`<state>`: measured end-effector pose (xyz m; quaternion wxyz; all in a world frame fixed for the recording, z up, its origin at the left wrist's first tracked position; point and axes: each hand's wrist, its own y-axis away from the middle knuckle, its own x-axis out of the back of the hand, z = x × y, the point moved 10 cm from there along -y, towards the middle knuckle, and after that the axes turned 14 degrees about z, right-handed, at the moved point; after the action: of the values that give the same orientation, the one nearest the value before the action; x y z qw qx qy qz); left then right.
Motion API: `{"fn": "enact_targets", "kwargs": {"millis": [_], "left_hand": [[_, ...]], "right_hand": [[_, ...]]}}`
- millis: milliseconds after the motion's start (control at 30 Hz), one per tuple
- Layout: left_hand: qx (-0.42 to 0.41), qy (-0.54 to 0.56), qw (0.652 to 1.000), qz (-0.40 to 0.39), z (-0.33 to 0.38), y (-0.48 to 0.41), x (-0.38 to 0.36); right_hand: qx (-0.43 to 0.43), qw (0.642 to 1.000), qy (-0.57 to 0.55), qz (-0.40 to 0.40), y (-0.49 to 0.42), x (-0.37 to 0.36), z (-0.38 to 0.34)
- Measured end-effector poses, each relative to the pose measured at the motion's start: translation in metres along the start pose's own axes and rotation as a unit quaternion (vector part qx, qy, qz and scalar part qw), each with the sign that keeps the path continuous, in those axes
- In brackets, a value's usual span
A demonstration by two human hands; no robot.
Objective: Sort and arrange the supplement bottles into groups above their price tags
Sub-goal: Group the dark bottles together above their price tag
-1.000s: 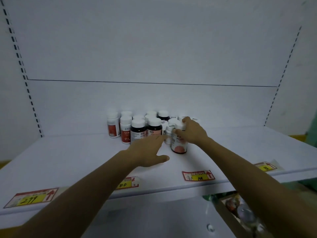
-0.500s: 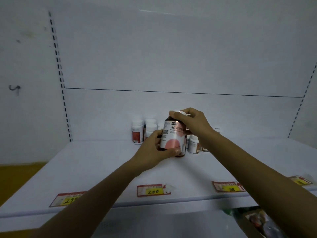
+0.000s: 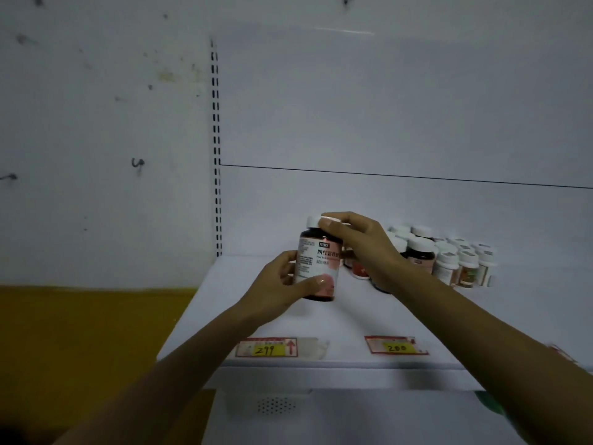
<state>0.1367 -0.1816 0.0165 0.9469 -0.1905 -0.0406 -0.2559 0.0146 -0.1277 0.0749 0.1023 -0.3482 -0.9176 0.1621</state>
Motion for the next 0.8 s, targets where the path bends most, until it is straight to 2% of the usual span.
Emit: {"fn": "enact_targets", "kwargs": {"millis": [100,167,267,467,667,800], "left_hand": [[-0.002,0.014,1.000,0.028,-0.010,0.001,0.034],[0.023,0.041,0.998,0.040,-0.025,0.001,0.055],[0.041,0.046,0.997,0.040,-0.047,0.003,0.077],[-0.044,-0.092,0.994,0.034,-0.063,0.007,0.092],[-0.047,-0.131,0.990,0.011,-0.081,0.010,0.087],[-0.055,-0.161,0.985,-0.021,-0.082,0.009,0.080]], "right_hand": [[-0.006,1.000,-0.019,-0.020,0.010,-0.033,0.005],[-0.033,0.997,-0.021,-0.064,0.022,-0.058,0.024],[-0.013,0.991,0.062,-0.119,0.044,-0.091,0.051],[-0.022,0.996,0.039,-0.073,0.058,-0.108,0.083],[0.003,0.996,0.077,-0.040,0.063,-0.105,0.103],[0.012,0.995,0.087,-0.045,0.064,-0.106,0.103]]}}
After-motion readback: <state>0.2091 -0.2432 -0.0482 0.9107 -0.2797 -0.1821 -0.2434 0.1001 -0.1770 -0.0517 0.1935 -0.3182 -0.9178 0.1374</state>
